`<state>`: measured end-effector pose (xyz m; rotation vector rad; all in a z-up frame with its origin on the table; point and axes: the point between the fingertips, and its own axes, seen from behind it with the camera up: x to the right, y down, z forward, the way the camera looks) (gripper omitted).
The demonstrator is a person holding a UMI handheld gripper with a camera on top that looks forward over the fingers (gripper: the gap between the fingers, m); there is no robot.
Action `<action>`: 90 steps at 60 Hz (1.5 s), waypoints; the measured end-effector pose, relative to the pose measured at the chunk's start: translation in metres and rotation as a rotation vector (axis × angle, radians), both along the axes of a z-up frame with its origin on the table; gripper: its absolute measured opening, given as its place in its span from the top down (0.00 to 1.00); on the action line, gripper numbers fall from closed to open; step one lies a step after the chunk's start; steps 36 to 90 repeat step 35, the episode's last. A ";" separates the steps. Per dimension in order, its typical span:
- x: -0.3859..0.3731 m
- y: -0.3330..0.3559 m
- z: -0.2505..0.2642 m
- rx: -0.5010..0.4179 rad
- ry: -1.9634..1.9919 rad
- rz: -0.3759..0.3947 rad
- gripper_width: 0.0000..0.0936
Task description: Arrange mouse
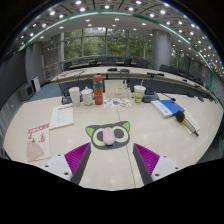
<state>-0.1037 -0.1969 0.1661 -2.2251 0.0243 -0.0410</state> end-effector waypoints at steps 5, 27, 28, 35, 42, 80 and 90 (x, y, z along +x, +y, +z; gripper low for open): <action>-0.004 -0.035 0.020 0.013 0.001 0.006 0.09; -0.015 -0.157 0.051 0.032 -0.002 0.067 0.09; -0.015 -0.161 0.051 0.035 -0.003 0.071 0.09; -0.020 -0.187 0.050 0.023 0.009 0.092 0.08; -0.020 -0.187 0.050 0.023 0.009 0.092 0.08; -0.020 -0.187 0.050 0.023 0.009 0.092 0.08; -0.020 -0.187 0.050 0.023 0.009 0.092 0.08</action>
